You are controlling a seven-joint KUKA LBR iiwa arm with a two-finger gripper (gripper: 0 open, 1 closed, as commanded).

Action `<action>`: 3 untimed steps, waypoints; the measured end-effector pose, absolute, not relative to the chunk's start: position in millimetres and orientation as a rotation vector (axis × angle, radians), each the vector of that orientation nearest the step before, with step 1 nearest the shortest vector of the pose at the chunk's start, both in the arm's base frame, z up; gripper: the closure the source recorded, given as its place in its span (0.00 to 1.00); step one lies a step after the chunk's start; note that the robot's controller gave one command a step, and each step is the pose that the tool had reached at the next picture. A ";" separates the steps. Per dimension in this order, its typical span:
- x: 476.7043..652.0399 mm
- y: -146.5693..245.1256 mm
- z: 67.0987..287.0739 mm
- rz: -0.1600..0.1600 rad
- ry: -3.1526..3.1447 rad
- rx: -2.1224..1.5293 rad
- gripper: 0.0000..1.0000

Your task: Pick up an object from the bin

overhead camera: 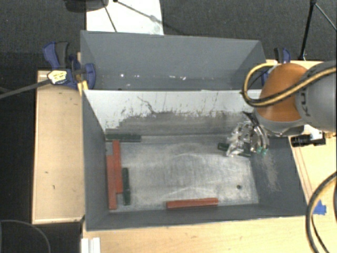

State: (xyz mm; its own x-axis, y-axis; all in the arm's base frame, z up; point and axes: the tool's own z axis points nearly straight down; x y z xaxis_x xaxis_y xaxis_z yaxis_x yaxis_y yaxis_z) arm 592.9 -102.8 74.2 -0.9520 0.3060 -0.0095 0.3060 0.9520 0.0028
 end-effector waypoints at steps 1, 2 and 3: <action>592.9 -102.8 74.2 0.002 3.094 0.485 1.00; 592.6 -102.7 75.1 0.002 3.094 0.484 1.00; 591.2 -102.6 80.7 0.001 3.101 0.484 1.00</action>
Offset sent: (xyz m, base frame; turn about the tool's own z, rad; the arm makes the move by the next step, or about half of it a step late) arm -0.0001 0.0000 0.0102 0.0000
